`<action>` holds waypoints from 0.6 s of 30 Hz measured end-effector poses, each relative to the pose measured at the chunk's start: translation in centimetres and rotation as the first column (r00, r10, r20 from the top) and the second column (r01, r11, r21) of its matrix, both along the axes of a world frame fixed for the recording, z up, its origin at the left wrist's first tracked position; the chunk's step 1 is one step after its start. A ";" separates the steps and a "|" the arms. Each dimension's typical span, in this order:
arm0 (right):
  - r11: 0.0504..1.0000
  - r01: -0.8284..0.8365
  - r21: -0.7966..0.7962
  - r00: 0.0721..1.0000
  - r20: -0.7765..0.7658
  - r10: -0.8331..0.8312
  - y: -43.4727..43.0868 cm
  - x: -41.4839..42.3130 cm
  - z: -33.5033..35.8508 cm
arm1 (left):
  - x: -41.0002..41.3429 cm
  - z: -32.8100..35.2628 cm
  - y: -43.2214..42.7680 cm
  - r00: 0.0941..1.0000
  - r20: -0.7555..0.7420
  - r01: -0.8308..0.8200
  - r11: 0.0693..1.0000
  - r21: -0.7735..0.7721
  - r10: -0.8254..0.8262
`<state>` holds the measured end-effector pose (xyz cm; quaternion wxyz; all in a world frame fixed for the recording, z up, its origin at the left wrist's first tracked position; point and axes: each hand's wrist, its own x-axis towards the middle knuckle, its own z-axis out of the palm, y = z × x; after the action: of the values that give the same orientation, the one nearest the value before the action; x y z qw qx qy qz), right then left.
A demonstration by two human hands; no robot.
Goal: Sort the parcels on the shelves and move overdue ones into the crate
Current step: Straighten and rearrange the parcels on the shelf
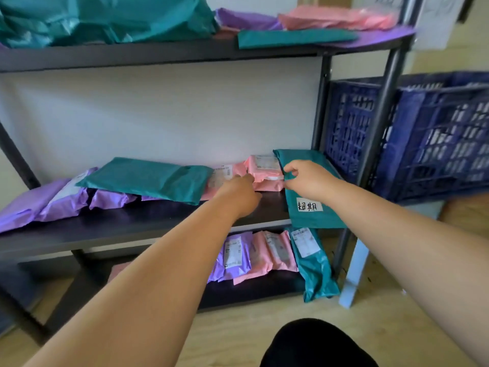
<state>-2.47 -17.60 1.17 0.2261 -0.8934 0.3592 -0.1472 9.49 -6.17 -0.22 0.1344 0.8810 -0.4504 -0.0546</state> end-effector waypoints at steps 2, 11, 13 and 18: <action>0.999 0.041 0.009 0.999 0.006 -0.041 -1.0 -1.3 -0.1 | -0.8 -0.1 -1.1 1.000 0.013 0.022 1.000 -0.007 -0.022; 0.983 0.180 -0.044 0.982 -0.048 -0.182 -3.2 -6.2 -0.3 | -4.4 -0.3 -4.0 0.992 -0.054 0.106 0.984 -0.146 -0.115; 0.979 0.192 -0.065 0.979 -0.052 -0.196 -3.0 -6.5 -0.3 | -4.7 -0.7 -3.8 0.991 -0.068 0.107 0.981 -0.163 -0.119; 0.972 0.230 -0.051 0.972 -0.040 -0.232 -3.0 -6.2 -1.3 | -4.8 -2.0 -3.2 0.986 -0.097 0.117 0.973 -0.199 -0.138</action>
<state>-8.64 -20.56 -0.11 0.1785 -0.8538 0.4622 -0.1602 4.65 -9.41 -2.26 0.2399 0.8286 -0.5012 -0.0677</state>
